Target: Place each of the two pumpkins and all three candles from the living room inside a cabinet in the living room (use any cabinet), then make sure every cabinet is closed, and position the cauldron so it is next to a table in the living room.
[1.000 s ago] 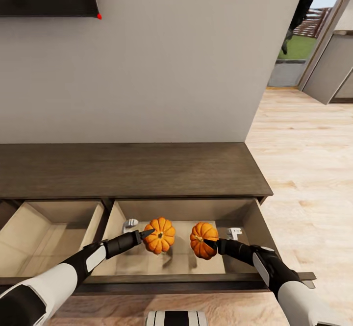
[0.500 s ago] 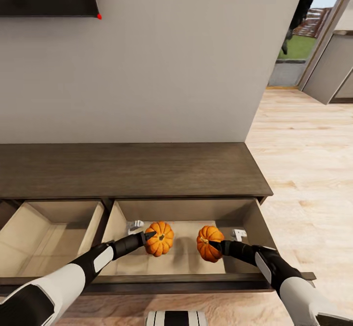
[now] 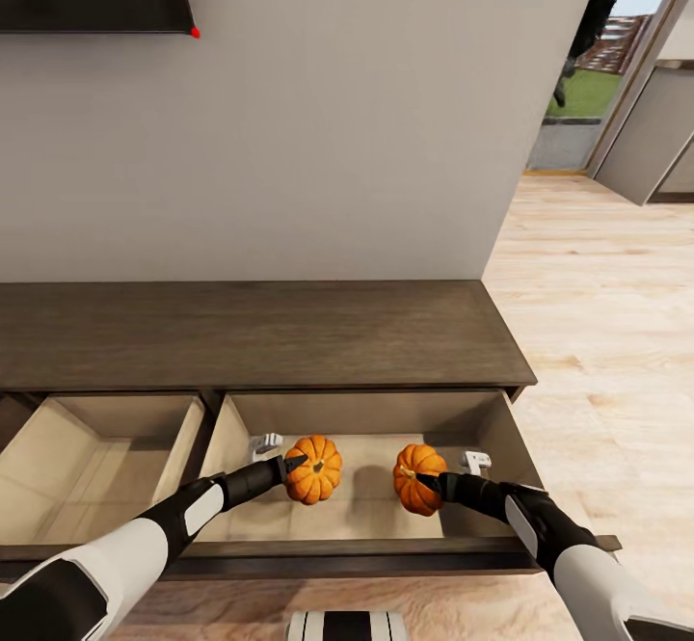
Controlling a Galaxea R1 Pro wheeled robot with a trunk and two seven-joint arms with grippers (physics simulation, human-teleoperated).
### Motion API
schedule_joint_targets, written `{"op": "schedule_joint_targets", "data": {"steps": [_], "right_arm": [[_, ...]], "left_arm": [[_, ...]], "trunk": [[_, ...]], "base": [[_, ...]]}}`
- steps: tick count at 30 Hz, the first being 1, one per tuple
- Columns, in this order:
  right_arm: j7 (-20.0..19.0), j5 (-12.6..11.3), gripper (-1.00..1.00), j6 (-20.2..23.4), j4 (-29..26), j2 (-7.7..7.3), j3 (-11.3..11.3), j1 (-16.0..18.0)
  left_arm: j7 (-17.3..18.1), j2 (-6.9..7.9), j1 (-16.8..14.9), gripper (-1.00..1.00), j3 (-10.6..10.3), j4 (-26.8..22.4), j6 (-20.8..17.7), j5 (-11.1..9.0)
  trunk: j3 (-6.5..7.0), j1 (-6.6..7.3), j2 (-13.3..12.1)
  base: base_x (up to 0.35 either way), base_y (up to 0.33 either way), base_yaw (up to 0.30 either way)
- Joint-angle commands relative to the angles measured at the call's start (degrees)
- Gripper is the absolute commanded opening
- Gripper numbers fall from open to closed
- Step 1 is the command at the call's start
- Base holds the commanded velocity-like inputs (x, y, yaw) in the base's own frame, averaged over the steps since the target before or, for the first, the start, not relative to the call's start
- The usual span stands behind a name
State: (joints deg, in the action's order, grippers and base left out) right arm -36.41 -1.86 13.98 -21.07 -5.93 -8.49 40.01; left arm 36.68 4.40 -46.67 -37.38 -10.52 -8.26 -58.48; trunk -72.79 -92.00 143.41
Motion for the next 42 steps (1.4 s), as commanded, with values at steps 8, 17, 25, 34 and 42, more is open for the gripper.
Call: {"op": "schedule_joint_targets", "data": {"steps": [8, 17, 25, 34, 42], "right_arm": [[0.11, 0.19, -1.00, 0.00, -0.37, 0.02, -0.11, -2.04], [0.11, 0.10, -1.00, 0.00, -0.38, 0.04, -0.11, -2.04], [0.11, 0.10, -1.00, 0.00, -0.38, 0.12, -0.02, -2.04], [0.20, 0.18, -1.00, 0.05, -0.38, 0.13, -0.03, -2.03], [1.03, 0.23, -1.00, 0.05, -0.46, 0.12, -0.03, -2.04]], "left_arm": [[0.11, -0.06, 0.00, -1.00, 0.02, -0.55, 0.02, -0.05], [0.50, 0.04, 0.00, -1.00, 0.05, -0.97, 0.69, -0.14], [0.56, 0.07, 0.00, -1.00, 0.11, -0.97, 0.70, -0.38], [0.50, -0.16, 0.04, -1.00, 0.11, -0.91, 0.70, -0.41], [0.50, -1.19, 0.18, -1.00, 0.11, -0.41, 0.66, -0.41]], "trunk": [[-0.01, 0.00, 0.00], [-0.01, 0.00, 0.00], [-0.01, 0.00, 0.00], [-0.34, 0.00, 0.00], [-0.84, 0.00, 0.00]], "base": [[0.000, 0.000, 0.000], [0.070, 0.000, 0.000], [0.043, 0.000, 0.000], [0.000, 0.000, 0.000], [0.000, 0.000, 0.000]]}}
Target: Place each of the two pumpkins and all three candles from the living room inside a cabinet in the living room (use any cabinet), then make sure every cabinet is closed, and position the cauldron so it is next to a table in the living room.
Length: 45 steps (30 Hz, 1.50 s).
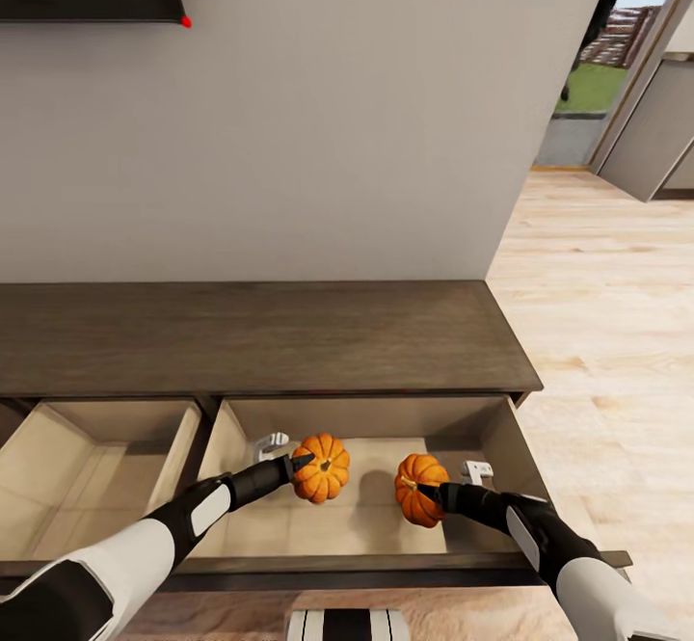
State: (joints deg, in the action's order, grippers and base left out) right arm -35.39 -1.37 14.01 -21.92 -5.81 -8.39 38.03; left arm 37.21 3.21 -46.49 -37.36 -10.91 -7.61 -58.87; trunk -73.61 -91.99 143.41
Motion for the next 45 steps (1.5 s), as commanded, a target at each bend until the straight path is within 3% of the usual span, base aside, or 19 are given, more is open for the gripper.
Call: {"op": "schedule_joint_targets", "data": {"steps": [1, 7, 14, 28, 29, 45], "right_arm": [[0.04, -0.24, -1.00, 0.02, 0.40, -0.01, -0.12, -0.07], [0.06, -0.22, -1.00, 0.03, 0.39, -0.07, -0.08, -0.07], [0.06, -0.21, -1.00, 0.03, 0.39, -0.06, -0.05, -0.07], [-0.01, -0.22, -1.00, -0.03, 0.39, -0.01, -0.07, -0.07], [-0.02, -0.22, 1.00, -0.03, 0.39, -0.03, -0.09, -0.07], [0.09, -0.21, 1.00, 0.05, -1.04, -0.25, -0.21, -0.07]], "left_arm": [[-0.03, -0.28, 0.04, -1.00, 0.09, 0.14, -0.03, -0.02], [-0.52, -1.88, 0.15, -1.00, 0.09, 1.64, -0.21, -0.06], [-0.73, -1.90, 0.11, -1.00, 0.18, 4.66, -0.14, -0.18], [-0.73, -1.89, 0.08, -1.00, 0.28, 4.68, -0.13, -0.27], [-0.73, -1.89, 0.08, -1.00, 0.29, 4.63, -0.13, -0.27], [-0.64, -1.81, 0.08, -1.00, 0.27, 4.47, -0.13, -0.28]], "trunk": [[-0.10, -0.01, 0.00], [-0.53, -0.01, 0.00], [-1.10, -0.01, 0.00], [-1.64, -0.01, 0.00], [-1.64, -0.01, 0.00], [-1.64, -0.01, 0.00]], "base": [[0.000, 0.000, 0.000], [0.000, 0.000, -0.021], [0.000, 0.000, -0.044], [0.000, 0.000, -0.001], [0.000, 0.000, 0.000], [0.000, 0.000, 0.000]]}}
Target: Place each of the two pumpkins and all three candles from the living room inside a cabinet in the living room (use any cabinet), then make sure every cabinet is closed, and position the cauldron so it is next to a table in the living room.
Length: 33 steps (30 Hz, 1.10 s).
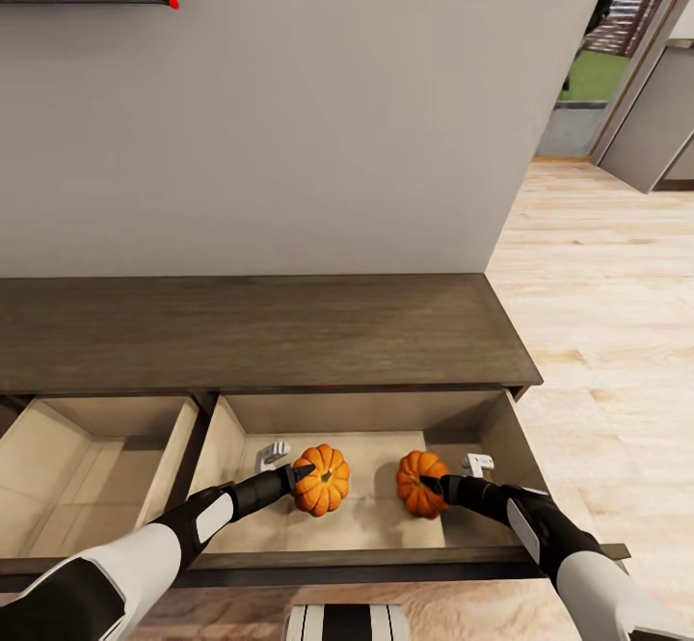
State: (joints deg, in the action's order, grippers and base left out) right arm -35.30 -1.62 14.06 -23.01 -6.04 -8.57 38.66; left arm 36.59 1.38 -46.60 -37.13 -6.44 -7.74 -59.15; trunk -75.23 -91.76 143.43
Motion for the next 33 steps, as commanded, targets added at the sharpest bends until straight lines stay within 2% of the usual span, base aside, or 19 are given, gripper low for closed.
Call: {"op": "schedule_joint_targets", "data": {"steps": [1, 5, 11, 24, 26, 29, 33], "right_arm": [[0.03, 0.04, 1.00, 0.00, -0.07, -0.04, -0.03, -0.70], [0.30, 0.04, 1.00, 0.00, -1.11, -0.11, -0.16, -0.70], [2.66, 0.04, 1.00, 0.00, -4.68, -0.24, -0.82, -0.70], [2.61, -0.18, 1.00, 0.00, -4.68, -0.15, -0.74, -0.69], [2.59, -0.15, 1.00, 0.00, -4.68, -0.13, -0.74, -0.70], [2.53, -0.09, 1.00, 0.00, -4.68, -0.12, -0.74, -0.70], [2.48, 0.02, 1.00, 1.31, -4.69, -0.12, -0.74, -0.68]], "left_arm": [[-0.03, 0.03, 0.19, -1.00, 0.05, 0.00, 0.01, 0.00], [-0.03, 0.03, 0.19, -1.00, 0.04, -0.06, 0.01, 0.01], [-0.03, -0.05, 0.19, -1.00, 0.04, -0.07, 0.01, 0.00], [-0.35, -0.14, 0.19, -1.00, 0.11, 0.30, -0.23, 0.09], [-1.82, -0.14, 0.19, -1.00, 0.12, 0.35, -0.42, 0.12], [-6.60, -0.28, 0.19, -1.00, 0.13, 0.30, -0.60, 0.10], [-8.09, -0.33, 0.19, -1.00, 0.07, 0.37, -0.81, 0.09]], "trunk": [[-0.02, -0.23, -0.02], [-0.02, -0.23, -0.02], [-0.02, -0.23, -0.02], [-0.02, -0.23, -0.02], [-0.02, -0.23, -0.02], [-0.02, -0.23, -0.02], [-0.02, -0.23, -0.02]], "base": [[0.000, 0.000, 0.000], [0.000, 0.000, 0.000], [0.000, 0.000, 0.000], [0.000, 0.000, 0.000], [0.000, 0.000, 0.000], [0.000, 0.000, 0.000], [0.000, 0.000, 0.000]]}}
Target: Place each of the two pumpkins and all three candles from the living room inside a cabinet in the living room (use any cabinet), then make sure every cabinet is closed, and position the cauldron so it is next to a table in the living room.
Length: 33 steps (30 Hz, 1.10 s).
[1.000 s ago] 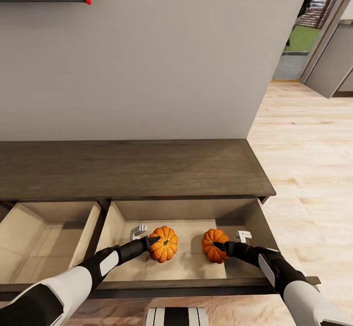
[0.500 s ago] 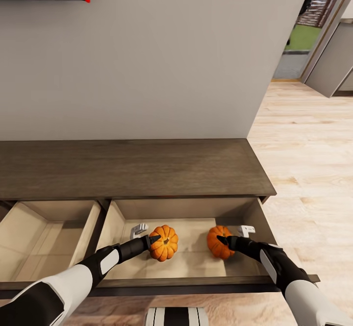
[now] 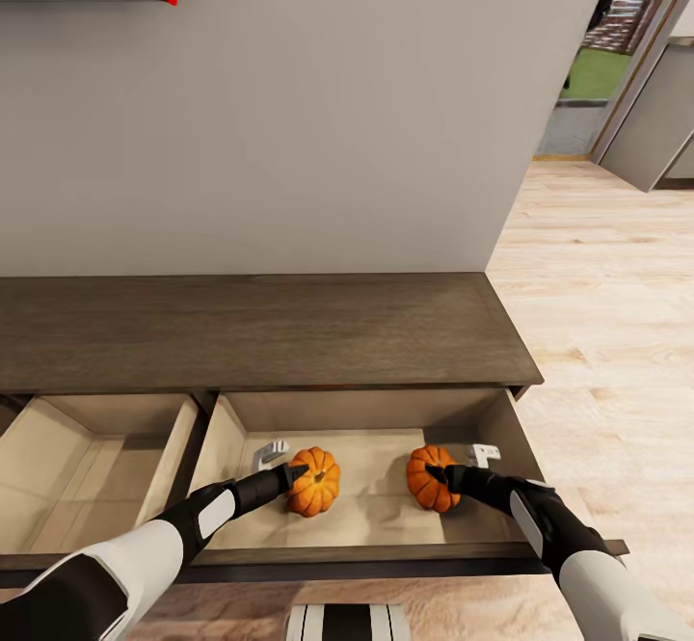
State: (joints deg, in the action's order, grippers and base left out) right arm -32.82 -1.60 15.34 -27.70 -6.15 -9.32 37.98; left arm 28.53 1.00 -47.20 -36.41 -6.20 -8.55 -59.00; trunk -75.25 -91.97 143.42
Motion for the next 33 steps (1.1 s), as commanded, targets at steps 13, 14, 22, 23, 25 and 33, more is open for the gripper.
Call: {"op": "schedule_joint_targets", "data": {"steps": [13, 14, 22, 23, 25, 33], "right_arm": [[-0.47, 0.11, 1.00, 3.99, -0.09, 0.00, 0.08, 0.00], [-0.48, 0.11, 1.00, 3.99, -0.08, 0.00, 0.08, -0.01], [-0.49, 0.11, 1.00, 3.99, -0.07, 0.00, 0.09, -0.01], [-0.49, 0.11, 1.00, 3.99, -0.07, 0.00, 0.09, -0.01], [-0.49, 0.11, 1.00, 3.99, -0.07, 0.00, 0.09, -0.01], [-0.49, 0.11, 1.00, 3.99, -0.07, 0.00, 0.00, -0.01]], "left_arm": [[-4.77, -0.71, 0.79, -1.00, -0.64, 0.23, -4.62, 0.01], [-4.88, -0.72, 0.79, -1.00, -0.63, 0.23, -4.81, 0.00], [-5.07, -0.73, 0.79, 1.00, -0.60, 0.16, -4.89, -0.06], [-5.07, -0.70, 0.79, 1.00, -0.60, 0.15, -4.86, -0.06], [-5.02, -0.67, 0.79, 1.00, -0.56, 0.14, -4.82, -0.12], [-4.95, -0.22, 0.79, 1.00, -0.46, -0.17, -4.60, -0.08]], "trunk": [[-0.01, -0.03, -0.02], [-0.01, -0.03, -0.02], [-0.01, -0.03, -0.02], [-0.01, -0.03, -0.02], [-0.01, -0.03, -0.02], [-0.01, -0.03, -0.02]], "base": [[0.000, 0.000, 0.000], [0.000, 0.000, 0.000], [0.000, 0.000, 0.000], [0.000, 0.000, 0.000], [0.000, 0.000, 0.000], [0.000, 0.000, 0.000]]}}
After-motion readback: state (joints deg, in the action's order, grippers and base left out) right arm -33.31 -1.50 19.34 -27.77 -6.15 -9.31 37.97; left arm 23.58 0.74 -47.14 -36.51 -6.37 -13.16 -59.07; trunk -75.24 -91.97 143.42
